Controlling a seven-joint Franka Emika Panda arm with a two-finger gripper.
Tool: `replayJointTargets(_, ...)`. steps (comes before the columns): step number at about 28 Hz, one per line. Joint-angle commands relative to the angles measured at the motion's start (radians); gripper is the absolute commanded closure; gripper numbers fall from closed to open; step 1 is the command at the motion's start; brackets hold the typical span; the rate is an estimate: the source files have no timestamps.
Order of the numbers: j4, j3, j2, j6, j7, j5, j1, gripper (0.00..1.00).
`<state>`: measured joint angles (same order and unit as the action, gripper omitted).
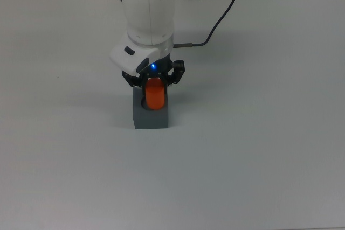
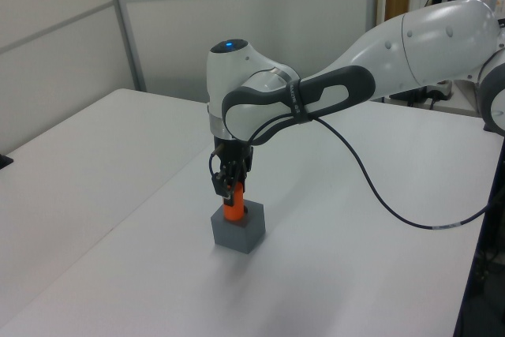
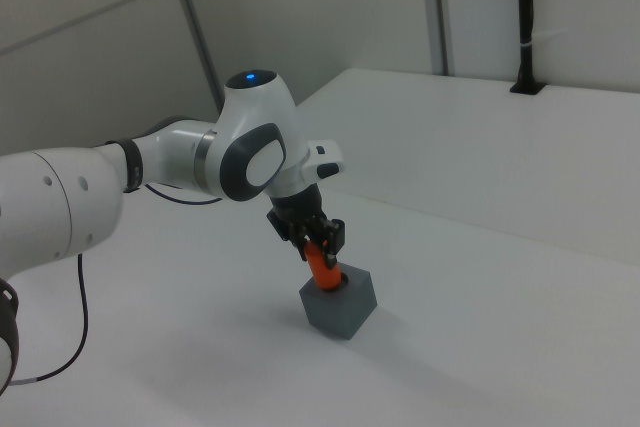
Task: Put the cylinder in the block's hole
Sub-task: 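Lower the cylinder into the hole of the grey block, then open the gripper and raise it off the cylinder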
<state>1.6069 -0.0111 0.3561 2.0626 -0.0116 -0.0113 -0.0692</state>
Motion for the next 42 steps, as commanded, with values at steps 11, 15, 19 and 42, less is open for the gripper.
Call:
replayJointTargets(11, 0.008, 0.033, 0.004, -0.004, -0.021, -0.009, -0.004, 0.76)
replayJointTargets(15, 0.013, 0.029, 0.001, -0.004, -0.022, -0.010, -0.008, 0.76)
replayJointTargets(19, 0.015, 0.023, -0.002, -0.015, -0.033, -0.010, -0.009, 0.75)
replayJointTargets(42, 0.007, 0.031, -0.158, -0.216, -0.074, -0.015, -0.011, 0.00)
